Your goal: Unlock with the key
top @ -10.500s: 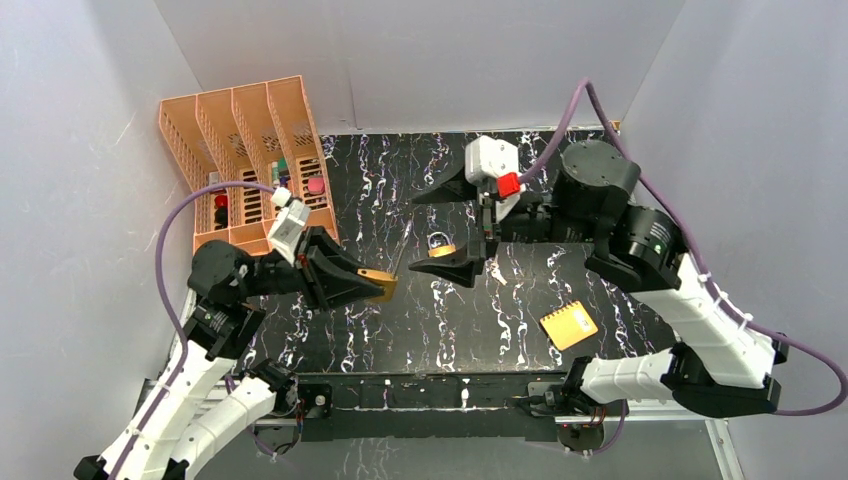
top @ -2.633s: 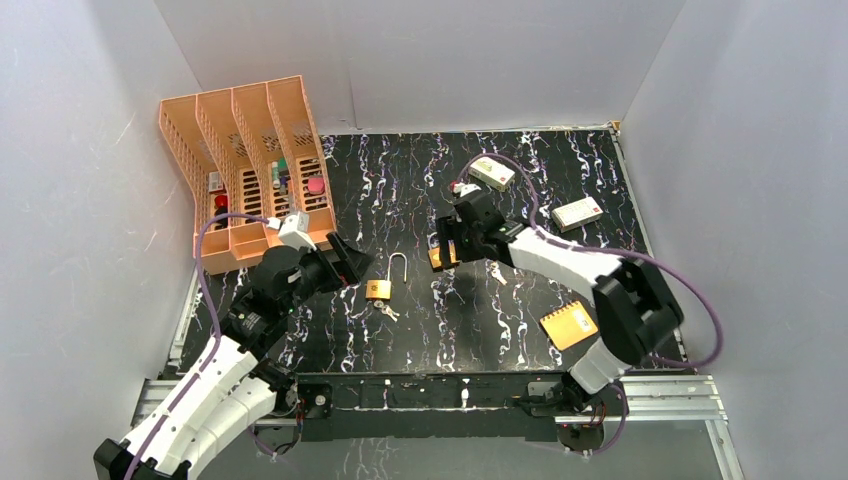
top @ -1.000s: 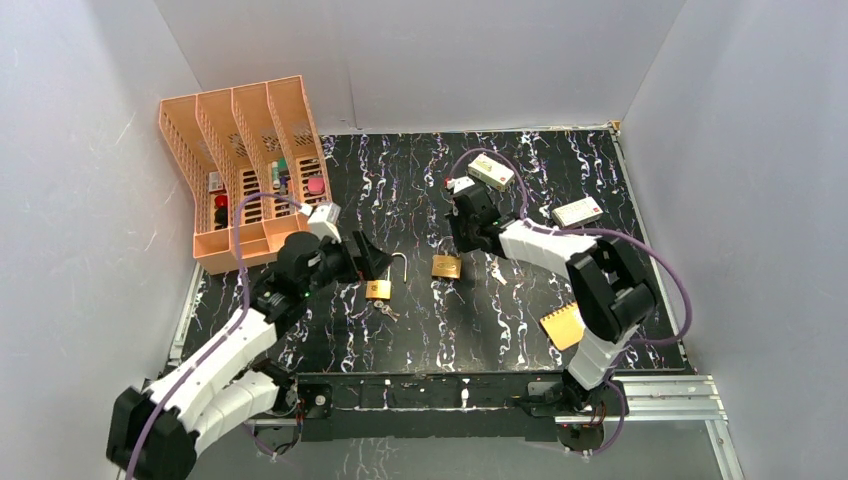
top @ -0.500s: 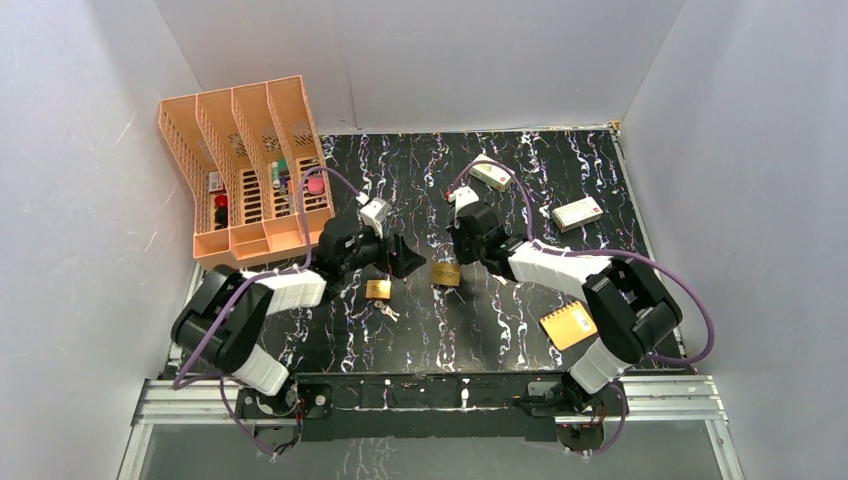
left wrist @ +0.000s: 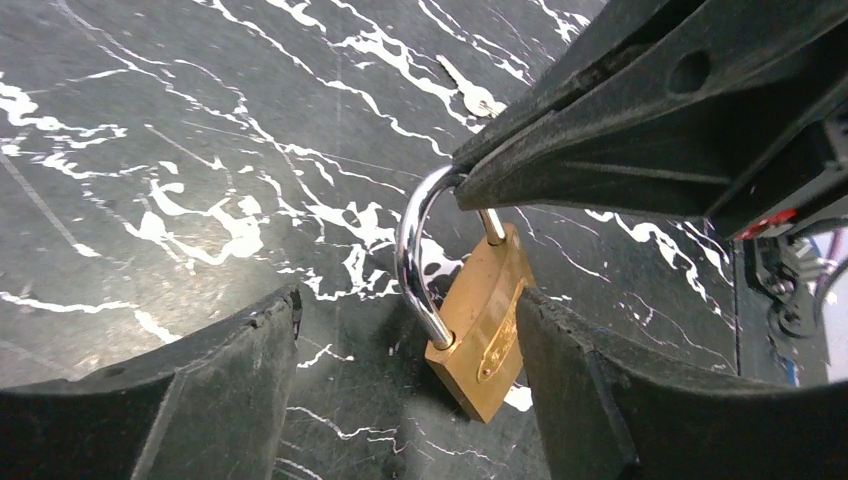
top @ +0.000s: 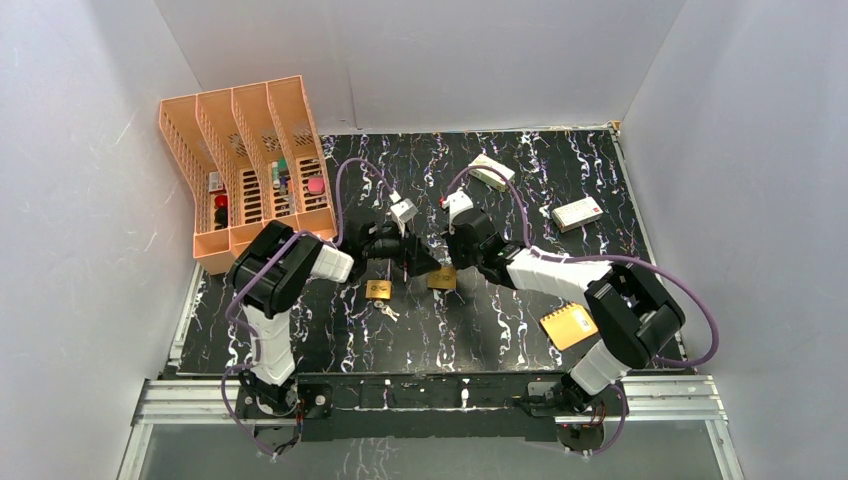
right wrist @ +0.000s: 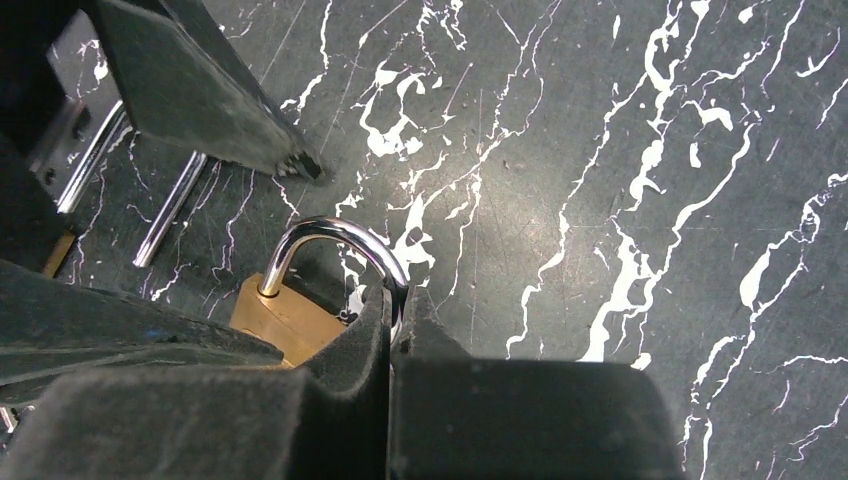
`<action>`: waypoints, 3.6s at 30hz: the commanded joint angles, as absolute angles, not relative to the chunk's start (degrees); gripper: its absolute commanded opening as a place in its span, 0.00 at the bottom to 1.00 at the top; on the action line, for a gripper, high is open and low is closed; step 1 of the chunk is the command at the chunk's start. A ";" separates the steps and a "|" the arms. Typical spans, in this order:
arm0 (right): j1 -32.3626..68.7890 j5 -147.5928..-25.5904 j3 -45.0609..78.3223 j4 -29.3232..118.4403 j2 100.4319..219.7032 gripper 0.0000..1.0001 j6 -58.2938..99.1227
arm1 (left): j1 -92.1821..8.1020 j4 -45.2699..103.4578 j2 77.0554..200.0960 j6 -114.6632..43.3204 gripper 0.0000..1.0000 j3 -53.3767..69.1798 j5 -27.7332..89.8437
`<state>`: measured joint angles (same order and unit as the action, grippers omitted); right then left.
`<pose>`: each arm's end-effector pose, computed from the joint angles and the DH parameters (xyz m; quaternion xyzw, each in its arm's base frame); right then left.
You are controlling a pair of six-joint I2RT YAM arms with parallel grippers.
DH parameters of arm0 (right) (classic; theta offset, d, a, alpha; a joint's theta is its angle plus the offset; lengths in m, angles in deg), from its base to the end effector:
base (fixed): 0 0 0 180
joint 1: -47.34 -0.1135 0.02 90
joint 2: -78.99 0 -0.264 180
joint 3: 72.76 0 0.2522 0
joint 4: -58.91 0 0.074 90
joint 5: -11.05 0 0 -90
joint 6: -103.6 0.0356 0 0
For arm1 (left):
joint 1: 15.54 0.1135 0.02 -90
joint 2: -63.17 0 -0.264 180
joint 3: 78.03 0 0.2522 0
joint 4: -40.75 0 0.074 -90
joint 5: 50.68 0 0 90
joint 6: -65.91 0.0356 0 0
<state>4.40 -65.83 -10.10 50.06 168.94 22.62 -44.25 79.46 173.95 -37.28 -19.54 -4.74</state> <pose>0.2483 0.2200 0.1978 -0.2089 0.8623 0.1055 0.4491 0.3080 -0.1969 0.1374 0.3282 0.6904 -0.4803 0.4301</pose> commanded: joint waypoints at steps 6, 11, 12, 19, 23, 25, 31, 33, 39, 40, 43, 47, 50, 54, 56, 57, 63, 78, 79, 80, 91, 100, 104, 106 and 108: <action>3.79 -65.15 -10.66 55.97 164.03 0.00 22.74 | -45.93 84.21 176.93 -38.86 0.46 -15.37 -15.52; 3.33 -65.47 -10.61 55.94 163.09 0.00 22.65 | -47.23 85.75 176.99 -39.21 0.20 -15.68 -14.33; 2.93 -65.96 -10.75 55.60 161.99 0.00 22.83 | -47.68 86.38 175.71 -38.27 0.00 -16.86 -12.23; 2.67 -67.60 -9.12 48.50 156.19 0.27 26.90 | -49.52 87.67 167.31 -33.10 0.00 -23.70 -2.73; 2.69 -68.61 -8.83 43.12 150.93 0.52 29.65 | -52.30 87.85 161.62 -28.01 0.00 -29.07 4.60; 2.66 -69.28 -8.85 40.08 148.56 0.57 30.61 | -54.04 88.13 159.66 -25.68 0.00 -31.57 8.19; 2.65 -72.10 -10.97 35.59 141.57 0.59 31.88 | -61.45 97.24 157.83 -18.90 0.00 -39.00 24.21; 2.68 -72.14 -12.20 34.56 139.45 0.59 31.96 | -64.00 100.03 158.02 -16.94 0.00 -40.90 28.78; 2.69 -71.04 -14.42 31.77 135.72 0.59 32.27 | -69.67 103.48 159.36 -14.24 0.04 -43.63 38.33; 2.68 -71.02 -14.66 31.59 135.09 0.59 32.36 | -70.28 103.61 159.28 -14.21 0.08 -43.88 38.50; 2.69 -70.76 -14.97 30.99 134.26 0.59 32.63 | -71.28 103.70 159.02 -14.69 0.20 -44.50 40.71; 2.68 -70.56 -14.97 30.25 133.93 0.59 32.58 | -71.89 103.88 158.48 -16.26 0.26 -45.78 41.85; 2.69 -70.52 -15.05 30.04 133.53 0.59 32.52 | -72.31 104.19 157.84 -16.98 0.34 -46.93 42.68; 2.69 -70.16 -14.73 29.45 133.52 0.59 32.54 | -72.58 104.26 155.19 -17.38 0.47 -48.10 43.82; 2.64 -69.20 -14.59 28.91 133.53 0.60 32.97 | -72.59 104.05 152.67 -17.41 0.56 -48.75 44.59; 2.69 -68.31 -14.47 28.41 133.56 0.60 33.35 | -72.64 103.69 151.06 -17.48 0.62 -49.13 45.05; 3.27 -59.59 -12.30 22.91 139.19 0.62 37.55 | -73.00 91.45 134.51 -20.80 0.98 -50.41 46.70; 12.58 -62.63 -8.59 30.70 163.69 0.46 36.55 | -73.46 39.39 101.20 -41.05 0.98 -41.81 57.34; 12.55 -62.02 -7.93 30.35 165.16 0.46 35.94 | -73.46 38.14 100.00 -41.63 0.98 -41.96 57.90; 12.54 -61.38 -7.38 30.15 166.21 0.45 35.44 | -73.46 37.06 99.04 -41.96 0.98 -42.07 58.16; 12.58 -57.51 -5.29 31.00 170.94 0.36 32.08 | -73.47 36.17 97.77 -40.63 0.98 -41.41 59.62; 12.56 -58.49 -4.72 30.73 172.05 0.32 31.88 | -73.46 36.30 98.80 -40.53 0.98 -41.10 58.75; 12.56 -58.40 -4.96 30.36 172.31 0.29 32.01 | -73.46 36.56 98.45 -40.72 0.98 -41.40 58.74; 12.54 -58.24 -5.12 30.10 172.47 0.23 32.12 | -73.46 36.53 98.52 -40.77 0.98 -41.35 58.74; 12.56 -58.17 -5.15 29.68 172.42 0.12 32.15 | -73.50 36.41 98.74 -40.79 0.98 -41.25 58.58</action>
<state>12.66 -59.38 -6.97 29.65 172.15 32.41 -73.17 35.92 99.29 -40.82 -43.10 58.54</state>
